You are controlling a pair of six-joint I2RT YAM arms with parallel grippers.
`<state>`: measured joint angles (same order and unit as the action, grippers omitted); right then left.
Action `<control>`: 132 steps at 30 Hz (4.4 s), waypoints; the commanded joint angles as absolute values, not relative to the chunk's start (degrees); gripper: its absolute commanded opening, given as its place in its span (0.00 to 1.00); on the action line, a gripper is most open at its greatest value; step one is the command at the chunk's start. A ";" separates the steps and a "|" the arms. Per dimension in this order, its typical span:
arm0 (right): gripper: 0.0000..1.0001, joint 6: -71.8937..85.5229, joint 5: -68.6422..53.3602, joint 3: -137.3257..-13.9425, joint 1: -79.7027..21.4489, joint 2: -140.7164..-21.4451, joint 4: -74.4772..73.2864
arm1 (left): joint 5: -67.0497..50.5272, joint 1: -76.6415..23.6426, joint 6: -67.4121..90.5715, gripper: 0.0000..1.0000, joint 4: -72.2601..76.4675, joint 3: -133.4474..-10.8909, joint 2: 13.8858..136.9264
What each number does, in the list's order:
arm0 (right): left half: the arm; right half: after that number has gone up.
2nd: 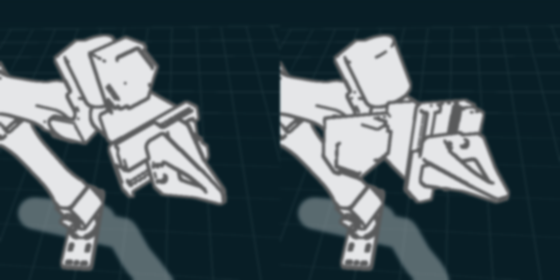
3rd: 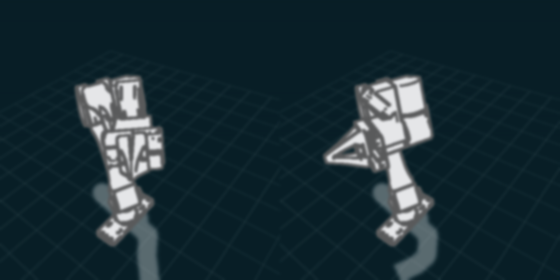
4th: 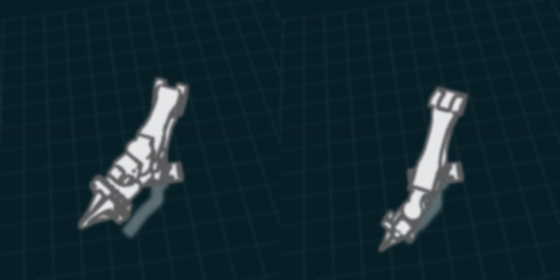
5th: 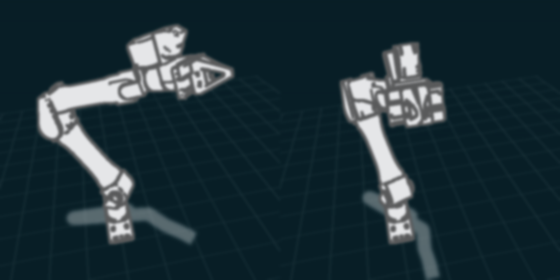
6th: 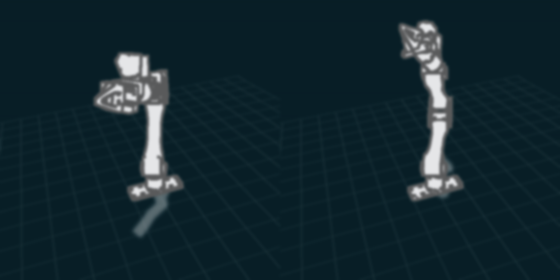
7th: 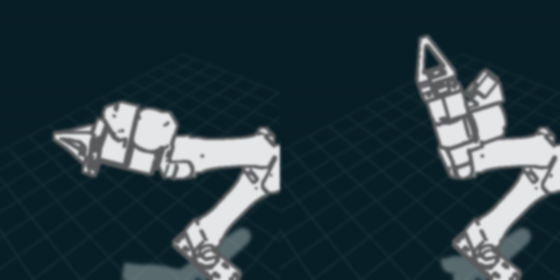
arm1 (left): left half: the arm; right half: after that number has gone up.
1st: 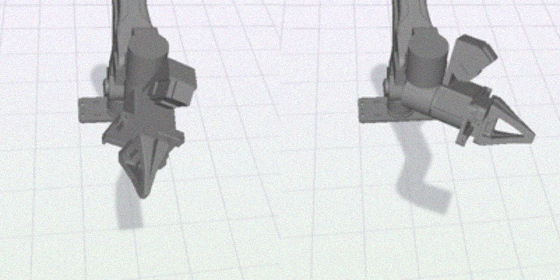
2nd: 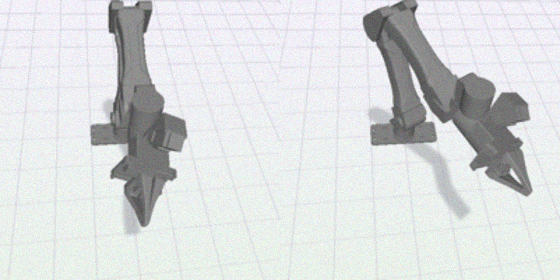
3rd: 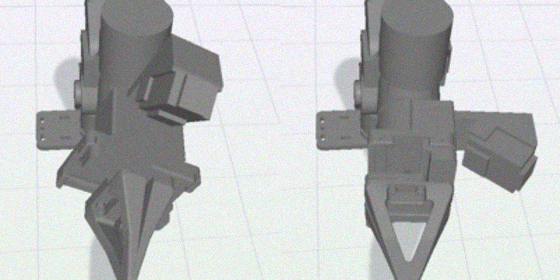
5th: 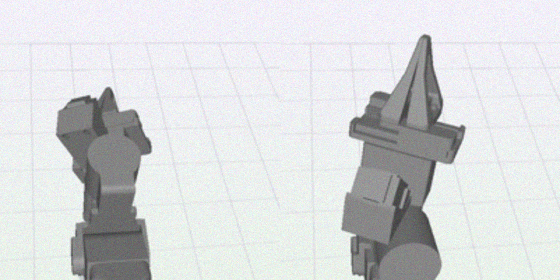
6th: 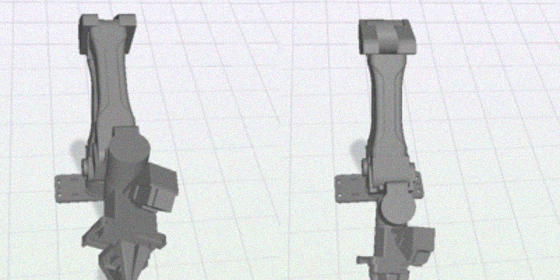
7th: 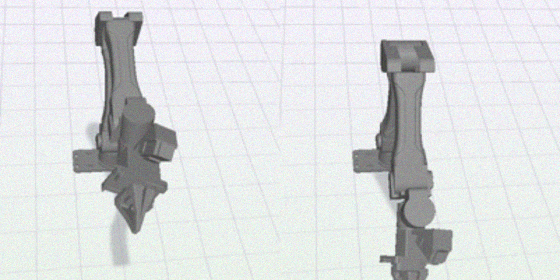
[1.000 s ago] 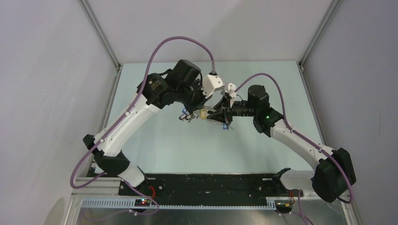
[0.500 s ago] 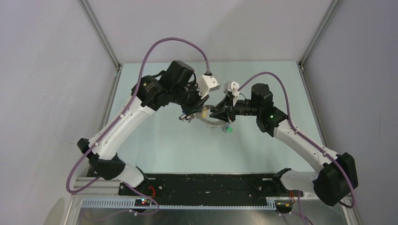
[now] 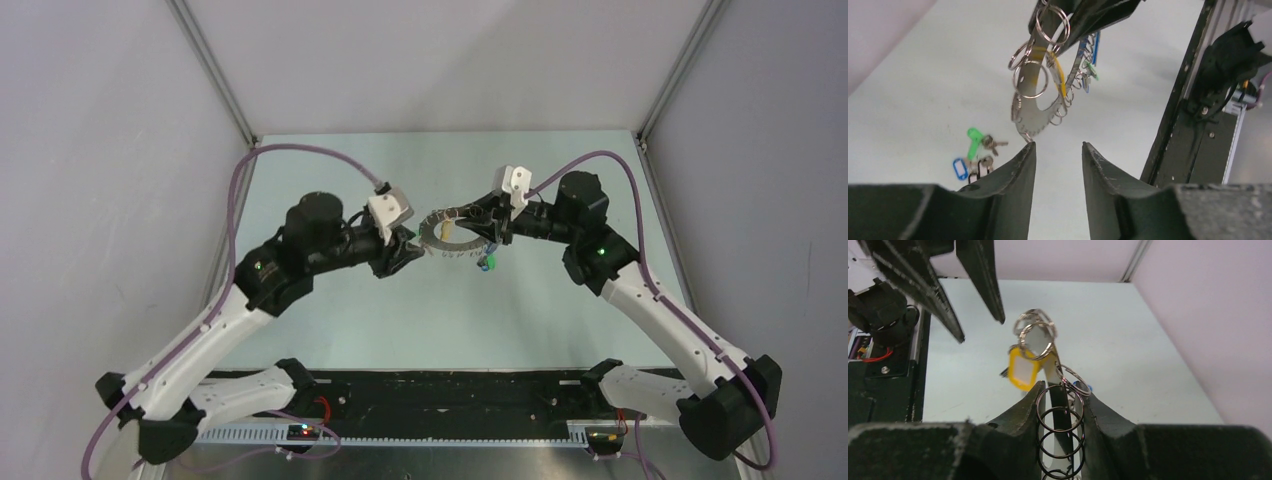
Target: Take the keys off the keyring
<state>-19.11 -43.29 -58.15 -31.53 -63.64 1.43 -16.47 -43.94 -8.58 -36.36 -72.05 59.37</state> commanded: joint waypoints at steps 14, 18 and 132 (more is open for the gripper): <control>0.00 -23.56 -28.34 -62.76 -37.14 -59.67 4.28 | -17.83 -44.75 -2.35 0.59 11.53 -51.04 52.24; 0.00 -24.57 -24.38 -62.76 -38.80 -59.92 4.29 | -15.52 -44.83 -4.30 0.60 13.33 -50.53 54.31; 0.00 -27.88 -72.86 -65.70 -28.37 -71.47 -23.82 | -20.01 -44.15 -48.02 0.00 -57.68 -95.01 76.39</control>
<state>-27.11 -65.21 -62.67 -29.23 -71.70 -21.10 -14.94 -45.01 -38.20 -58.61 -95.02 78.04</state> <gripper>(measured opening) 0.295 0.020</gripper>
